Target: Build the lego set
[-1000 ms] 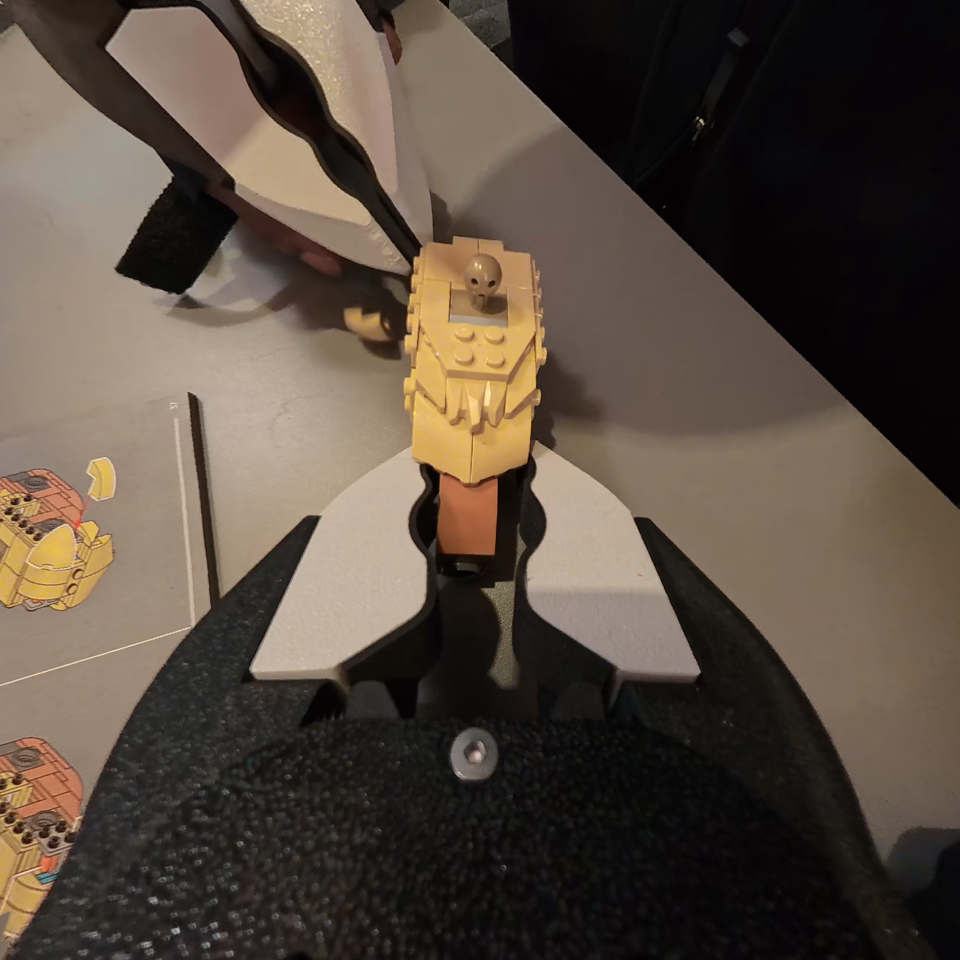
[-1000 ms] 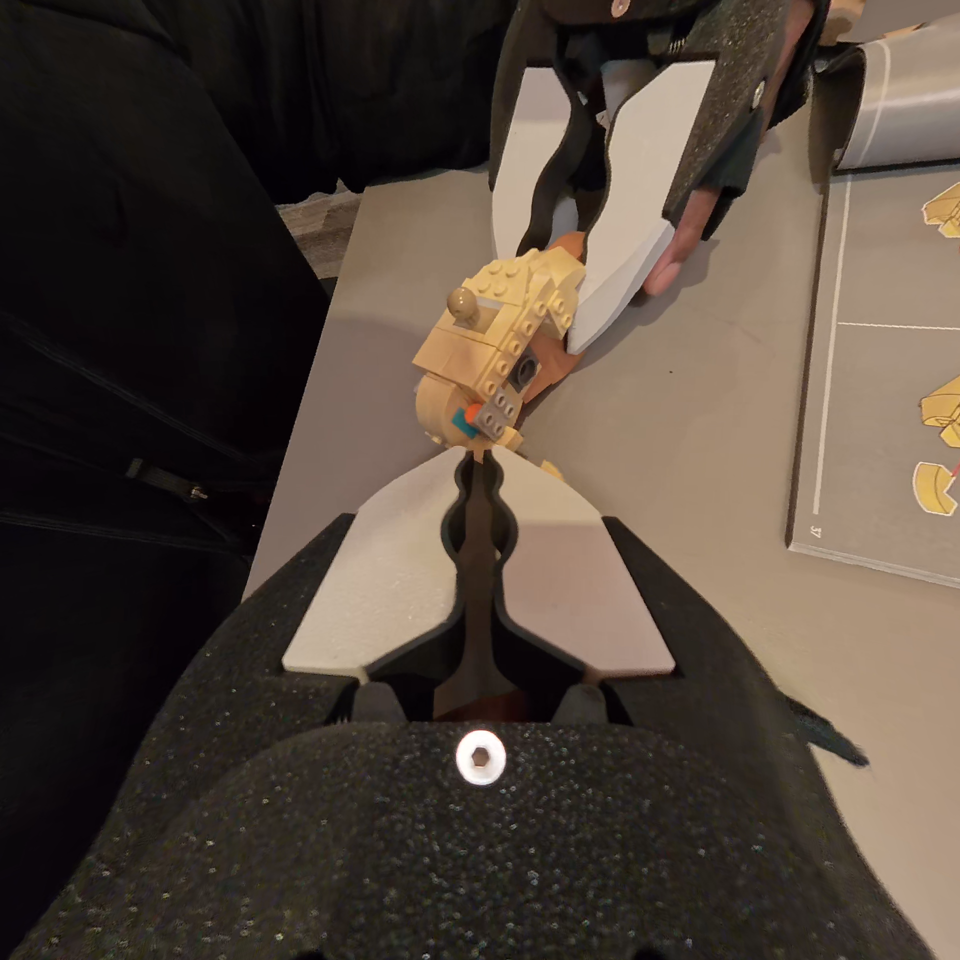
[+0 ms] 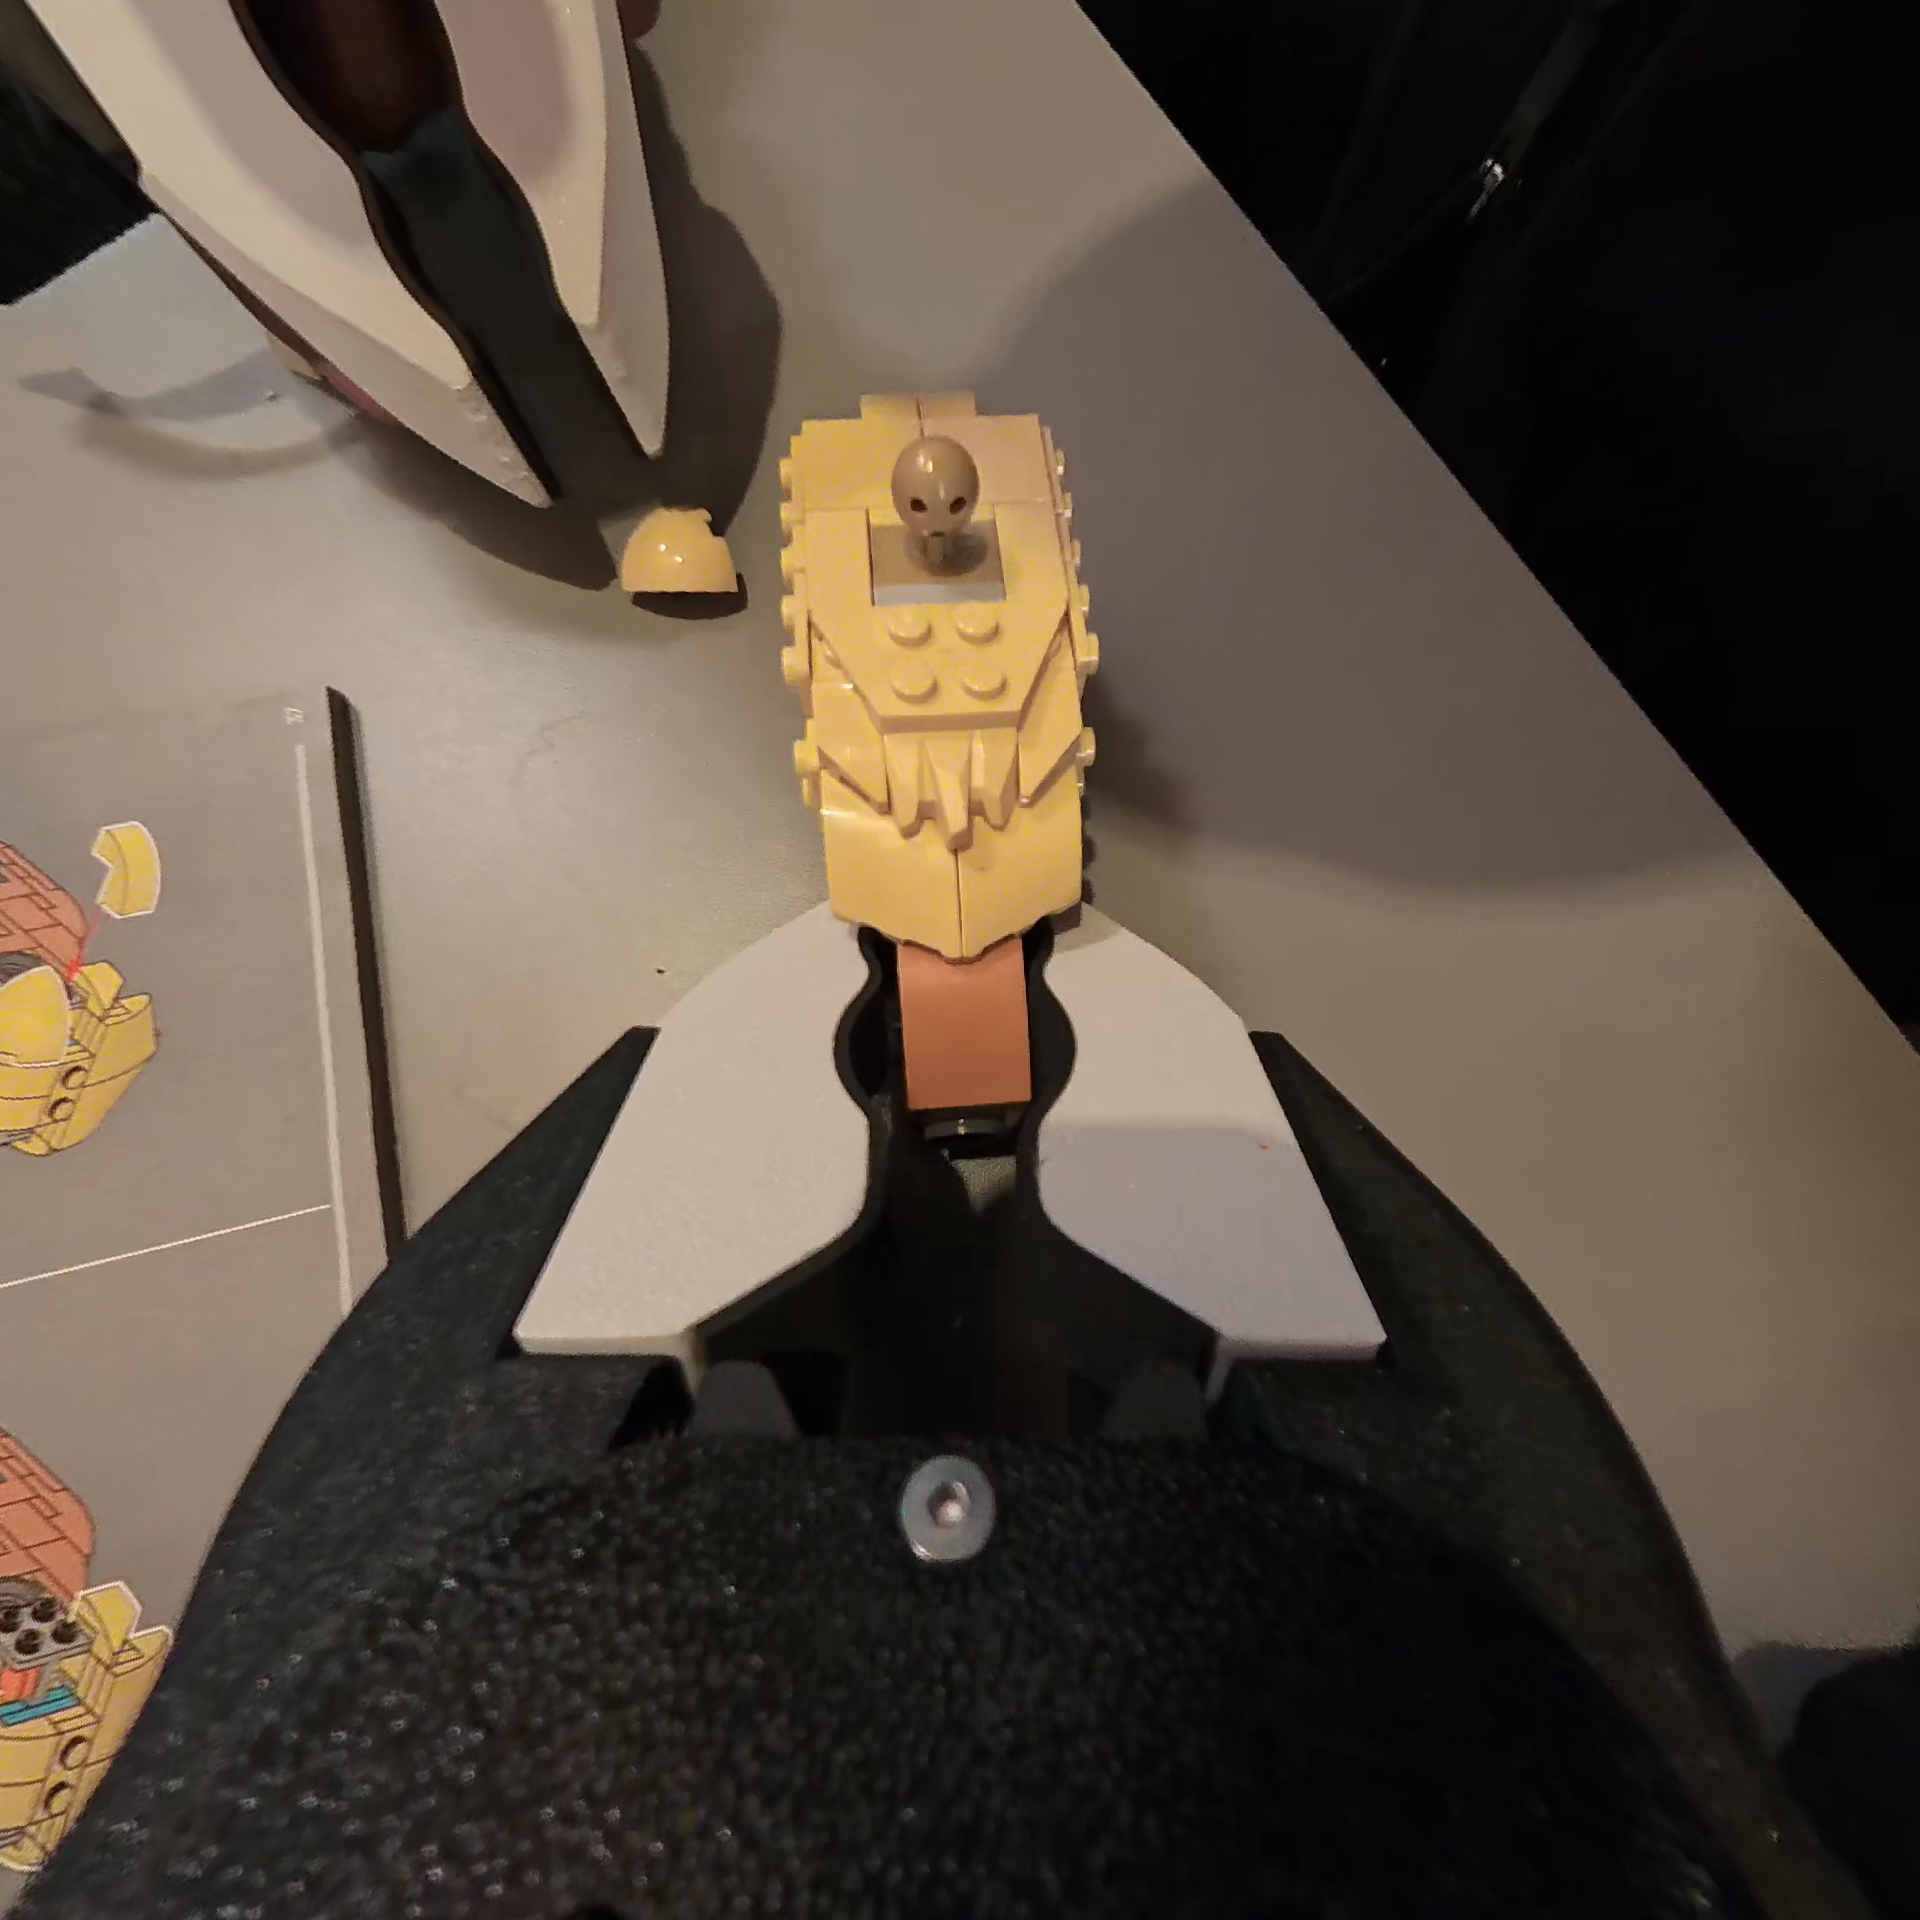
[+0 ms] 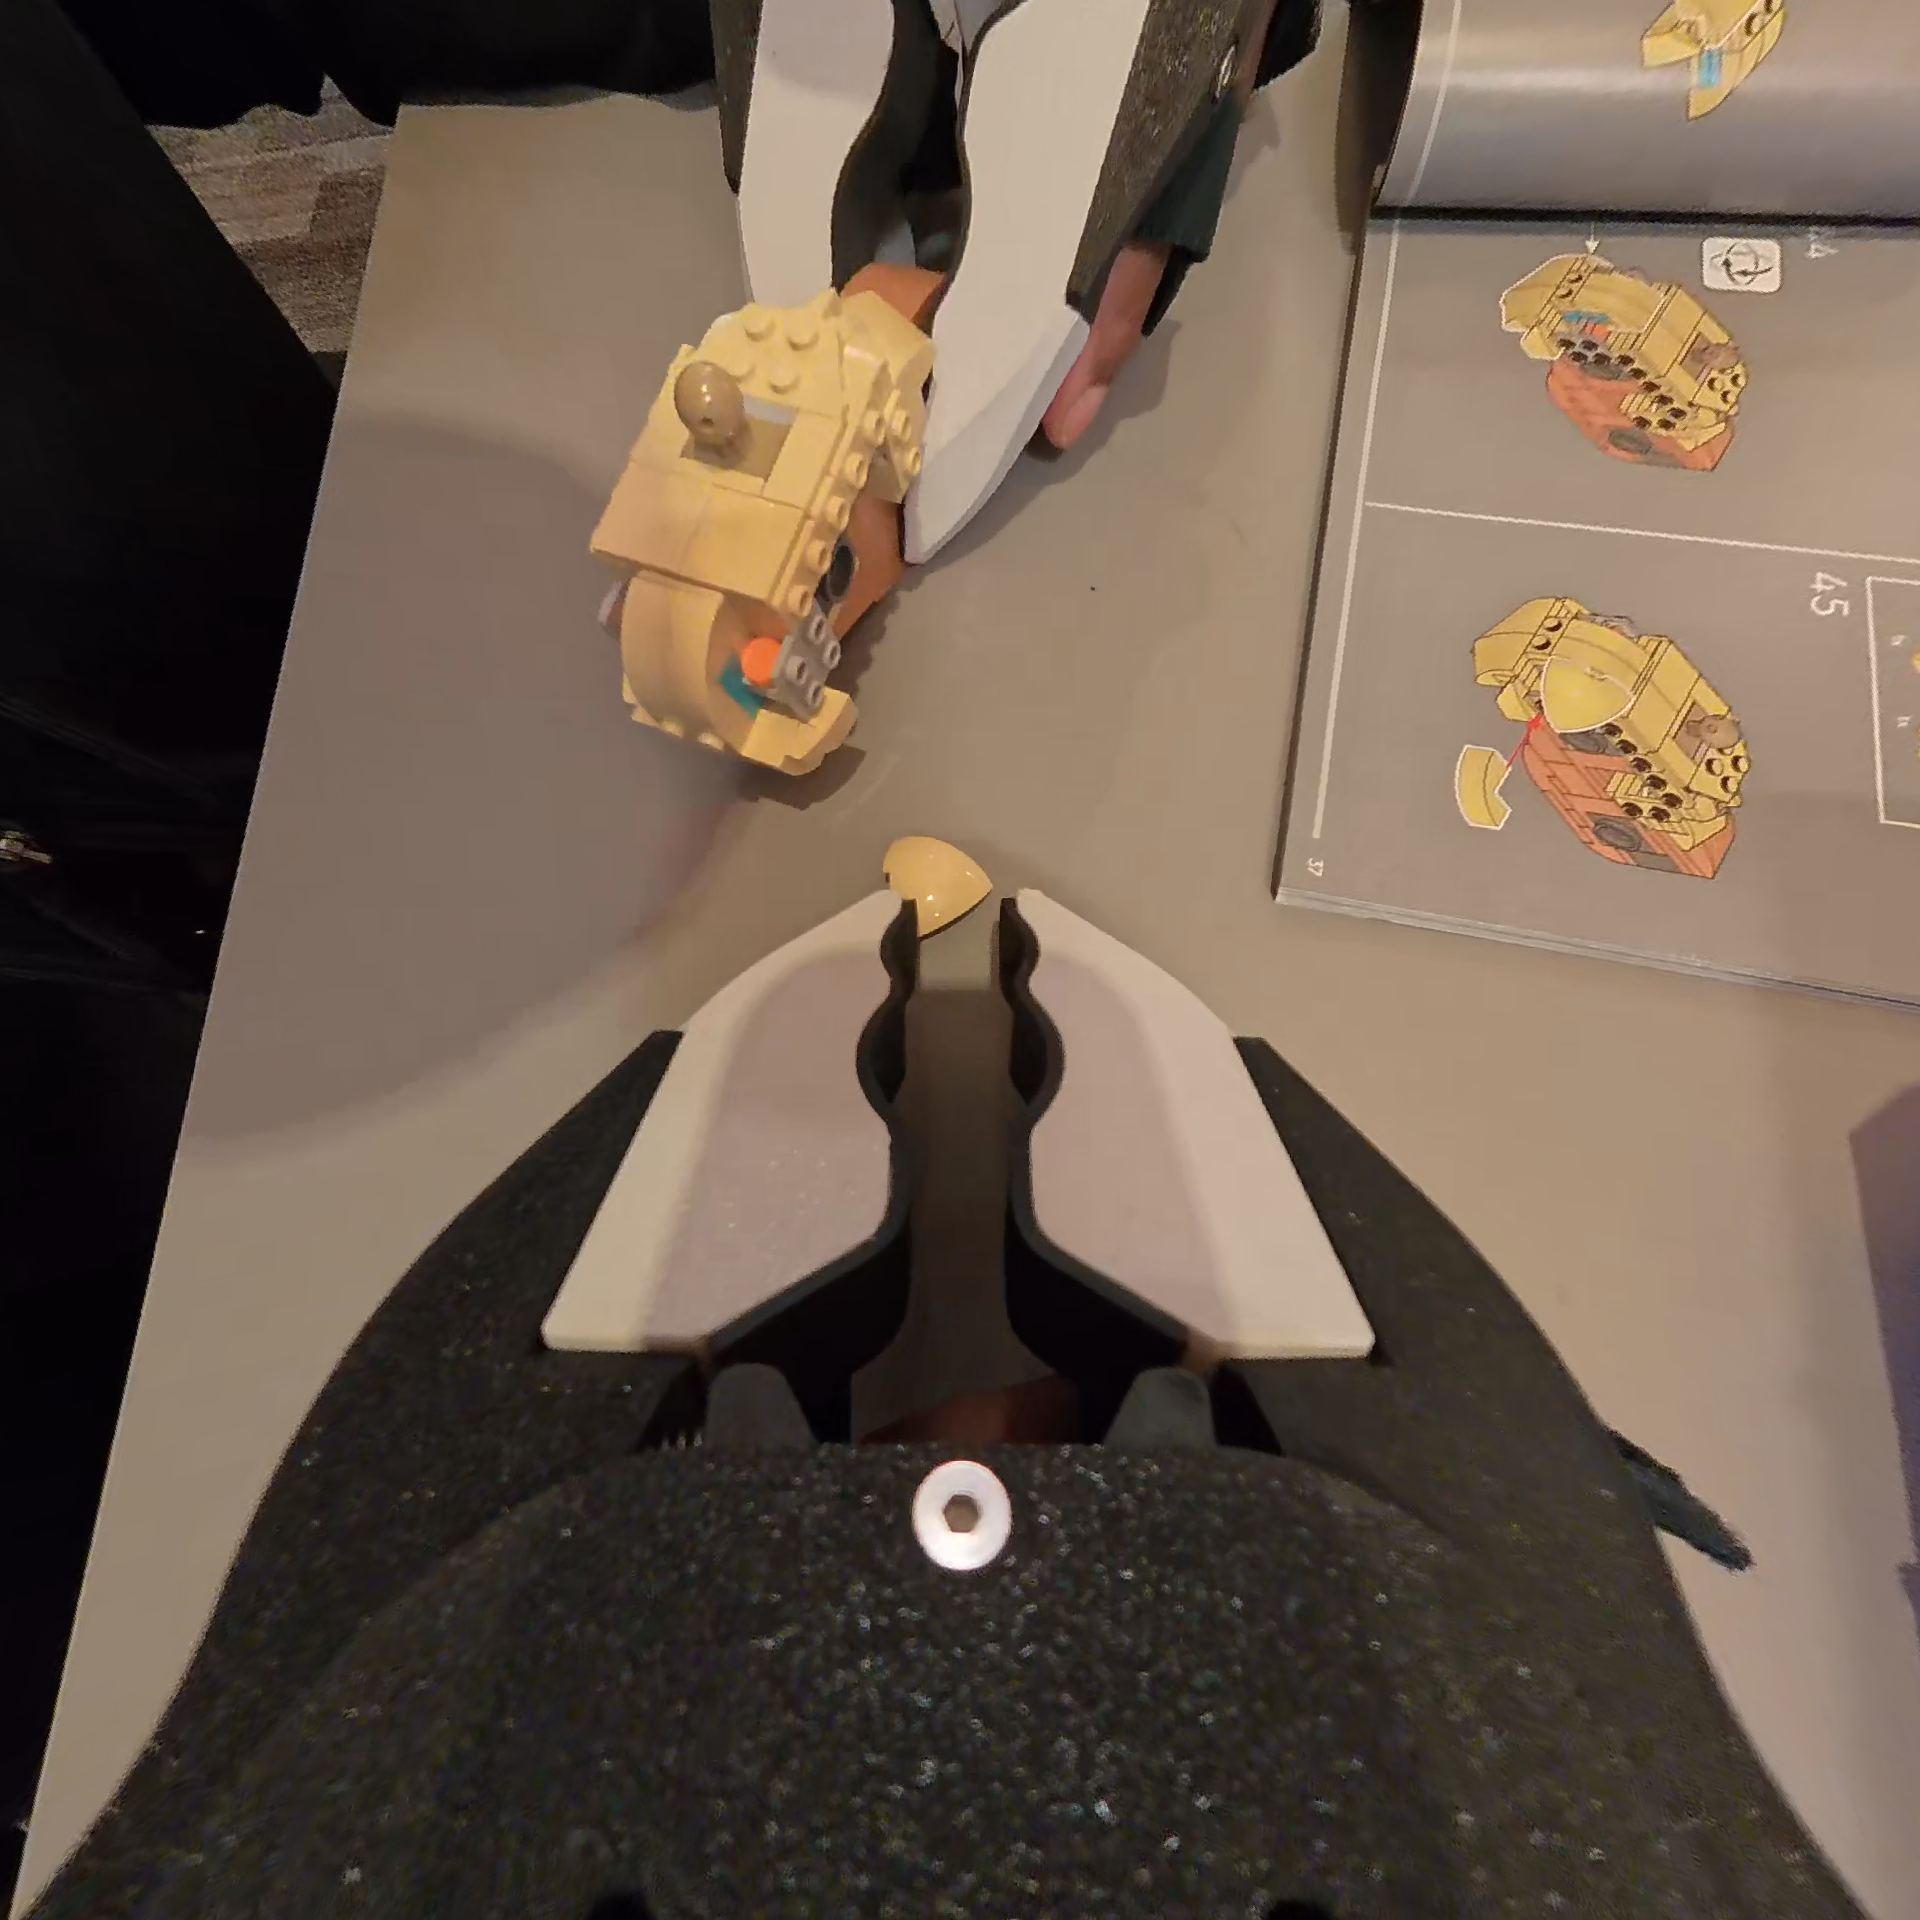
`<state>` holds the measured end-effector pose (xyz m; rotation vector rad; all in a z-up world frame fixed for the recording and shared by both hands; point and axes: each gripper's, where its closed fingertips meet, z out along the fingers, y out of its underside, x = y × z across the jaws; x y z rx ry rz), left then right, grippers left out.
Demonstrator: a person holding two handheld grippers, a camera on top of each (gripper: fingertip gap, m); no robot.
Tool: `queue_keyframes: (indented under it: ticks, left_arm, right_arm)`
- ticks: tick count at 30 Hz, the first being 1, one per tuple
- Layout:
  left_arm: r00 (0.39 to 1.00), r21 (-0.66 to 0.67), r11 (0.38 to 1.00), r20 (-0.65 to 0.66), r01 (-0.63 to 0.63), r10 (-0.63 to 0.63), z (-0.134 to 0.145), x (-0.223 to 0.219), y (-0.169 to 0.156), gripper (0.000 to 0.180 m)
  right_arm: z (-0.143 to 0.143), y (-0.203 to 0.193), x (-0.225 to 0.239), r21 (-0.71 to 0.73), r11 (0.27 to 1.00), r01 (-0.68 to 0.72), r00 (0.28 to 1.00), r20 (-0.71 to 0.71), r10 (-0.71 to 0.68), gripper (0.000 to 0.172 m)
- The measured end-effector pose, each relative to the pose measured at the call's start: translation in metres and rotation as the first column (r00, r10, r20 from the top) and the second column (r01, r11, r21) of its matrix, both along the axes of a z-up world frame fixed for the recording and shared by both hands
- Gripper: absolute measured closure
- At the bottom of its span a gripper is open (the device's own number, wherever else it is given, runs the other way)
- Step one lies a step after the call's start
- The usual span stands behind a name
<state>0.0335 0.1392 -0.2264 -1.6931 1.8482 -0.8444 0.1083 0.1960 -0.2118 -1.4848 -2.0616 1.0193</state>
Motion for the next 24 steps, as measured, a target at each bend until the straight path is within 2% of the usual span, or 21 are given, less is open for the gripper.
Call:
queue_keyframes:
  ticks: [24]
  left_arm:
    - [1.0, 0.006, 1.0, -0.013, -0.01, 0.01, -0.0009, -0.0032, -0.0009, 0.152]
  right_arm:
    - [-0.0066, -0.0021, 0.0002, 0.042, 0.999, -0.012, 1.0, 0.02, 0.011, 0.148]
